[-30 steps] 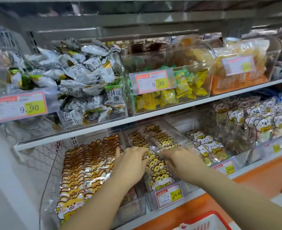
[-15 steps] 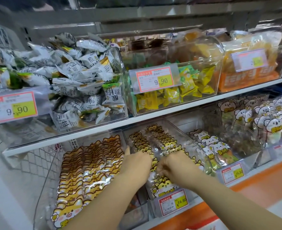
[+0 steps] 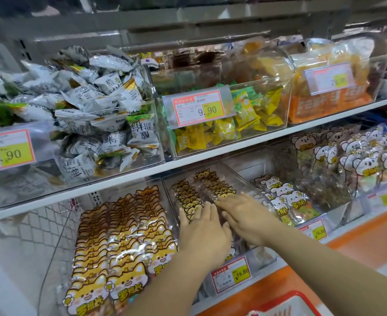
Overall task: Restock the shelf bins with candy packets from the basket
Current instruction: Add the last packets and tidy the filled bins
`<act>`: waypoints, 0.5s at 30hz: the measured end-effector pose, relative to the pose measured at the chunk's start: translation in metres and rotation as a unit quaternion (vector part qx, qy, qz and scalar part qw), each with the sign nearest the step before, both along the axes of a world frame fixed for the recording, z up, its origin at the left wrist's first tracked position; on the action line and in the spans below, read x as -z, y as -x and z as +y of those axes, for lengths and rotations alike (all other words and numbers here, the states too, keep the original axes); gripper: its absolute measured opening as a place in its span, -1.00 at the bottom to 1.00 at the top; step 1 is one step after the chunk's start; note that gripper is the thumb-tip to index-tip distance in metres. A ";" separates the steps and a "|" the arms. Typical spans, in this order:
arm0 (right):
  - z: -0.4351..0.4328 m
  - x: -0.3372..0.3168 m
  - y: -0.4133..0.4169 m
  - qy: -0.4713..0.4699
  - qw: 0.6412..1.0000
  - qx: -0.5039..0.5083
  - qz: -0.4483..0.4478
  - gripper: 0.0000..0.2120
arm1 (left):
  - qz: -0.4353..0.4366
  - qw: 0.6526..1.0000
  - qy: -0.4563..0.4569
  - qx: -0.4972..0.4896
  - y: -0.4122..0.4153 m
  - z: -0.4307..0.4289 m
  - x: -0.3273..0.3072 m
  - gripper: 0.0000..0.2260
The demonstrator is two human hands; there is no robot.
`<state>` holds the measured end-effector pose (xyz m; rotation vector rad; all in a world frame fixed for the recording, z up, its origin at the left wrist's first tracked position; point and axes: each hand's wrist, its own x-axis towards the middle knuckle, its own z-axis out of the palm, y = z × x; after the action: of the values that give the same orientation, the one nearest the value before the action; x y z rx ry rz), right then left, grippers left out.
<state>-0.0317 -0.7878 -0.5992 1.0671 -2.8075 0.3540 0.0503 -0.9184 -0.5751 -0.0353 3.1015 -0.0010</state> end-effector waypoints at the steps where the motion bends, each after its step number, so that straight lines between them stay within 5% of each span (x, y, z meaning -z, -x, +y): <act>1: 0.001 0.002 0.002 -0.009 1.000 -0.001 0.009 -0.49 | 0.006 1.000 0.017 0.001 0.000 -0.002 0.003 -0.43; 11: 0.018 0.023 0.019 -0.022 0.996 0.046 0.069 -0.42 | 0.009 0.990 0.133 0.037 -0.006 -0.011 0.011 -0.47; 15: 0.014 0.015 0.018 -0.005 0.999 0.031 0.024 -0.45 | 0.024 0.991 0.132 0.020 -0.004 -0.010 0.010 -0.47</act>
<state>-0.0502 -0.7734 -0.6144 0.9752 -2.7948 0.3045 0.0545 -0.9283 -0.5853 0.0187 3.1256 -0.4173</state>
